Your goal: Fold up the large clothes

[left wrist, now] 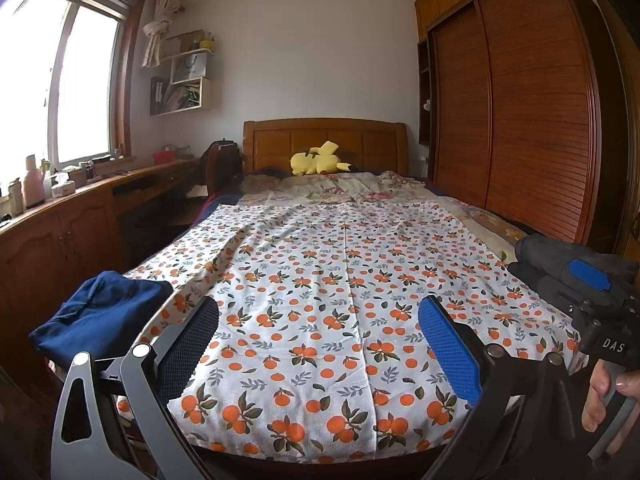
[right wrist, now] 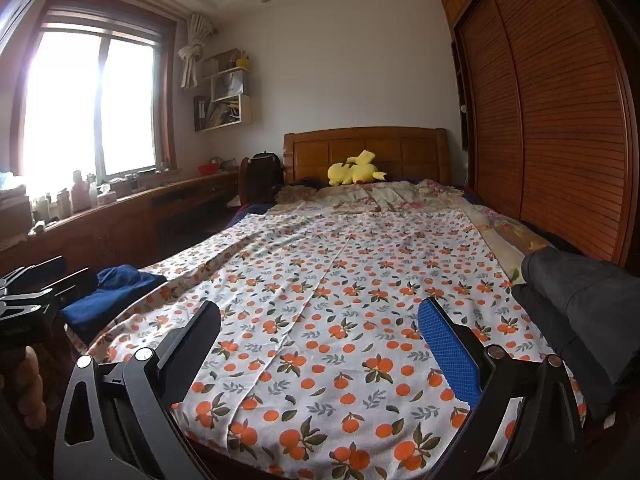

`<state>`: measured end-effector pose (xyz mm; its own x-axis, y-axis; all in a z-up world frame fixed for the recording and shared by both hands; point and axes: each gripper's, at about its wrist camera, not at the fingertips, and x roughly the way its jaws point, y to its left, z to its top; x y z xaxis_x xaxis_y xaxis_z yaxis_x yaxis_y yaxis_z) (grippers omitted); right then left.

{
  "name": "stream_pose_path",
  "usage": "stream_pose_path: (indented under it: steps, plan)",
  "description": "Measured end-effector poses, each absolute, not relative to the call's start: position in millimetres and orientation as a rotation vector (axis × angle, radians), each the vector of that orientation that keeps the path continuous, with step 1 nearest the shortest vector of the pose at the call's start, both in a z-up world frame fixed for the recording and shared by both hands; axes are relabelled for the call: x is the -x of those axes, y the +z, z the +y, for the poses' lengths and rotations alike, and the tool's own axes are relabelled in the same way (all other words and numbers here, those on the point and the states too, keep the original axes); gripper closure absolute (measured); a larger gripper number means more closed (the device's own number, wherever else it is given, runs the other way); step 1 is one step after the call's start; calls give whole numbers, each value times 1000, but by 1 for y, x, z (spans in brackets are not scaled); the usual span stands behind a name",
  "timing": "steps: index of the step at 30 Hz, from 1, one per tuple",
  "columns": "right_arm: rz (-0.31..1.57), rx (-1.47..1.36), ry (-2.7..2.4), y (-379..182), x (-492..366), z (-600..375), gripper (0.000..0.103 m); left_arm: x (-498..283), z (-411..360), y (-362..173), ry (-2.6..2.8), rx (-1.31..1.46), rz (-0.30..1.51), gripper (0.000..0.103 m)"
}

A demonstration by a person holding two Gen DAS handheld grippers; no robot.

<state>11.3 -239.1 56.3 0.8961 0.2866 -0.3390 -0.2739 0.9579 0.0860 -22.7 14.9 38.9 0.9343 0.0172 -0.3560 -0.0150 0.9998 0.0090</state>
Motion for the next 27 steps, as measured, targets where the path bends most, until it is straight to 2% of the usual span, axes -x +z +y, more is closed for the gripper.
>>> stream_pose_path:
  steps: [27]
  plan:
    - [364, -35, 288, 53, -12, -237, 8, 24, 14, 34, -1, -19, 361, 3]
